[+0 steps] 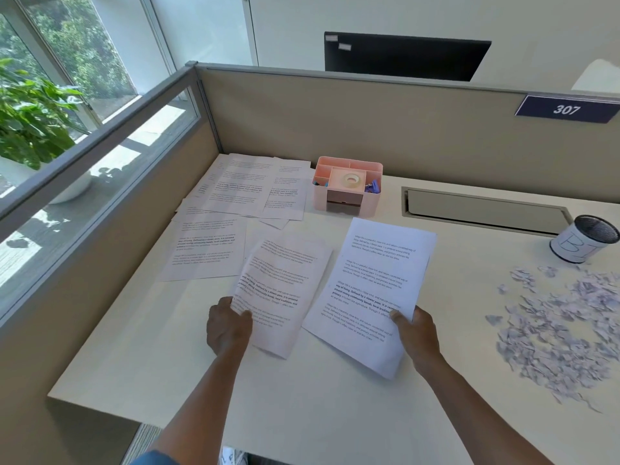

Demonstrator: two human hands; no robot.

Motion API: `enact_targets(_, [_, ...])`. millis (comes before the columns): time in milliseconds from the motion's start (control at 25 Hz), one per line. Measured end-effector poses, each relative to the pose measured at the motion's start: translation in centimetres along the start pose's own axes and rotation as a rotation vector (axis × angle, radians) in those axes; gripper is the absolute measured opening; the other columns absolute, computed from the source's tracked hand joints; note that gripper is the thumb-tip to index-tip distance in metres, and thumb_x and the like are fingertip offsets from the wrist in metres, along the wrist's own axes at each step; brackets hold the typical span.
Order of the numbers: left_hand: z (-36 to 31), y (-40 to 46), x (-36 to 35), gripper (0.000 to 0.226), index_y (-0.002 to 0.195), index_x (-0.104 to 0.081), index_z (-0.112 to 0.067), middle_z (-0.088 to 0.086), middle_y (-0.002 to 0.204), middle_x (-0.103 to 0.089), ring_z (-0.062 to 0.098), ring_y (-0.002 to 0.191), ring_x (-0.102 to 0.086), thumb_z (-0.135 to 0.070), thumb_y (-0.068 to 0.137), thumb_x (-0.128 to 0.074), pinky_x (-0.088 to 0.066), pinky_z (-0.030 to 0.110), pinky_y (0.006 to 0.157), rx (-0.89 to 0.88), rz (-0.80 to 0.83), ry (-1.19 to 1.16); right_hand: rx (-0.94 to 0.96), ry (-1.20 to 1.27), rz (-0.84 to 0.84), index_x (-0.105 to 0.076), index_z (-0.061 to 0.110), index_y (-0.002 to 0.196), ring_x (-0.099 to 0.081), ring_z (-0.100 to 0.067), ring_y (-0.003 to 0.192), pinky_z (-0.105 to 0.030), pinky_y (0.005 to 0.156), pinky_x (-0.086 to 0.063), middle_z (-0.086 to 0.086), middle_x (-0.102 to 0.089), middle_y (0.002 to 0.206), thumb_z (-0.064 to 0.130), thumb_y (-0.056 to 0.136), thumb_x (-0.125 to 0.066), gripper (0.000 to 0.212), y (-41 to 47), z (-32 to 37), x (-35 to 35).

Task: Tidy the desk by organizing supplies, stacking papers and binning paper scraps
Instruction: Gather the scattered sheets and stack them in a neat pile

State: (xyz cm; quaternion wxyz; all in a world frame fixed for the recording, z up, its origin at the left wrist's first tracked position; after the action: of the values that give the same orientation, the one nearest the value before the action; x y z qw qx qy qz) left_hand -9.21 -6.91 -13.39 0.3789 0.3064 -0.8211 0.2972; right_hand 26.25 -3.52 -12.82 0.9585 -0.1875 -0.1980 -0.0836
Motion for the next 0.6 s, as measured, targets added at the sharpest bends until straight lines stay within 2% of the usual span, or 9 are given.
enact_targets(120, [-0.6,0.5,0.0,0.059,0.134,-0.055,-0.013,0.015,0.136,-0.052,0.037,0.126,-0.048,-0.052,0.091,-0.062,-0.039,0.049,0.103,-0.041,-0.024,0.203,-0.015,-0.011,-0.025,-0.066,0.026,0.089,-0.067,-0.019,0.087,-0.036,0.079,-0.053,0.01,-0.071,0.091,0.021,0.093,-0.059,0.009,-0.2,0.0,-0.1])
enact_targets(240, [-1.1,1.0,-0.1,0.064,0.137,-0.052,-0.009,0.015,0.142,-0.048,0.038,0.129,-0.044,-0.058,0.096,-0.05,-0.037,0.05,0.105,-0.054,-0.033,0.281,-0.016,-0.031,-0.115,-0.064,0.024,0.086,-0.065,-0.023,0.085,-0.035,0.074,-0.05,0.009,-0.068,0.086,0.021,0.093,-0.056,0.01,-0.2,0.2,0.1])
enact_targets(400, [-1.2,1.1,-0.5,0.06,0.134,-0.049,-0.012,0.013,0.137,-0.048,0.035,0.127,-0.045,-0.051,0.09,-0.063,-0.036,0.046,0.104,-0.05,0.0,0.43,0.0,-0.052,-0.199,-0.063,0.023,0.09,-0.062,-0.028,0.085,-0.033,0.073,-0.046,0.006,-0.065,0.083,0.02,0.094,-0.055,0.009,0.2,0.5,0.6])
enact_targets(600, [-2.6,1.7,-0.4,0.069,0.131,-0.046,-0.013,0.011,0.132,-0.052,0.032,0.125,-0.052,-0.051,0.081,-0.074,-0.034,0.044,0.104,0.018,0.101,0.453,0.007,-0.045,-0.193,-0.06,0.021,0.079,-0.064,-0.028,0.078,-0.031,0.067,-0.044,0.004,-0.067,0.076,0.019,0.092,-0.053,0.015,0.3,0.6,0.5])
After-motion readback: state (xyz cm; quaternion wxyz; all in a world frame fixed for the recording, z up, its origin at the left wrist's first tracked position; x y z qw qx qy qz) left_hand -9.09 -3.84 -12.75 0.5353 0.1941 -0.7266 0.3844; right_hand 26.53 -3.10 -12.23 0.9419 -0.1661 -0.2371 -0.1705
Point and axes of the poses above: each hand's wrist, its own y-axis towards the middle knuckle, its own x-axis out of the back of the hand, z = x × y, the point moved 1 cm from there along y, towards the middle knuckle
